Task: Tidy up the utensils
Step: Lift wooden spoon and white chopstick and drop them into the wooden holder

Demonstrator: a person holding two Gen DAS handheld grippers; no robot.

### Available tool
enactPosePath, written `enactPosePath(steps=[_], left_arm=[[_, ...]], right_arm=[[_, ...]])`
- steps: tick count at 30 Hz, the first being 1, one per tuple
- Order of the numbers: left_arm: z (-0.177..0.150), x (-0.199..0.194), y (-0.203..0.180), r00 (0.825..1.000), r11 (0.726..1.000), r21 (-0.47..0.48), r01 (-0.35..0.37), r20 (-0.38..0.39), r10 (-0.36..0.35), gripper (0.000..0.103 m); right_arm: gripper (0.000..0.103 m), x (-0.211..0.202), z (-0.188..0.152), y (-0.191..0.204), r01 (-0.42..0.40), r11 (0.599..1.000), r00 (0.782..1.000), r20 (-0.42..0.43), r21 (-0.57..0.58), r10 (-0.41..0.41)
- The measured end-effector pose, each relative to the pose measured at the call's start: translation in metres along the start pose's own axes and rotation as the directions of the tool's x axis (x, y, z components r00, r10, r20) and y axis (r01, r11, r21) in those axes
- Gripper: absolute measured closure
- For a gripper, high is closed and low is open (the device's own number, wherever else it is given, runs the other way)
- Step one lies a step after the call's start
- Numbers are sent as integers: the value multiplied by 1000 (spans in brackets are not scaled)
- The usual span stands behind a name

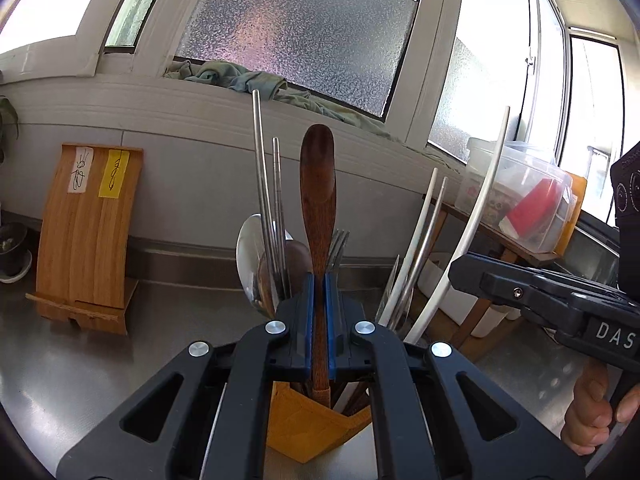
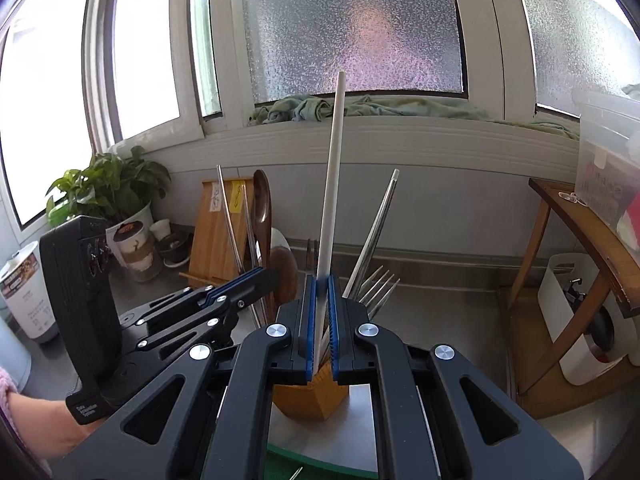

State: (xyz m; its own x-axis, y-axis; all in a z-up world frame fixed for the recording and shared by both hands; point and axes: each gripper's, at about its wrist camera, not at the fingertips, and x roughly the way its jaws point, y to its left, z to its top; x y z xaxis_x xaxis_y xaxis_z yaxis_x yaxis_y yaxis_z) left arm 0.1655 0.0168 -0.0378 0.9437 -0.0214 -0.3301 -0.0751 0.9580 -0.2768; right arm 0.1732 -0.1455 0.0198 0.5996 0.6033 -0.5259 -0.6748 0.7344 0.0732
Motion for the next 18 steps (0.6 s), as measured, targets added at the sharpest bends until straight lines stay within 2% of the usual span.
enactPosePath(steps=[10,18], left_arm=[[-11,-26,-6,1000,999,52,8,-29,-7,99],[-29,-34,3,993,1000,31,-3,-120,6,98]], right_arm=[[96,-2,-12,3,11,1000,1000,-22,-10,-11],[94,10,-36,1,30,1000,992,-122,-6,-31]])
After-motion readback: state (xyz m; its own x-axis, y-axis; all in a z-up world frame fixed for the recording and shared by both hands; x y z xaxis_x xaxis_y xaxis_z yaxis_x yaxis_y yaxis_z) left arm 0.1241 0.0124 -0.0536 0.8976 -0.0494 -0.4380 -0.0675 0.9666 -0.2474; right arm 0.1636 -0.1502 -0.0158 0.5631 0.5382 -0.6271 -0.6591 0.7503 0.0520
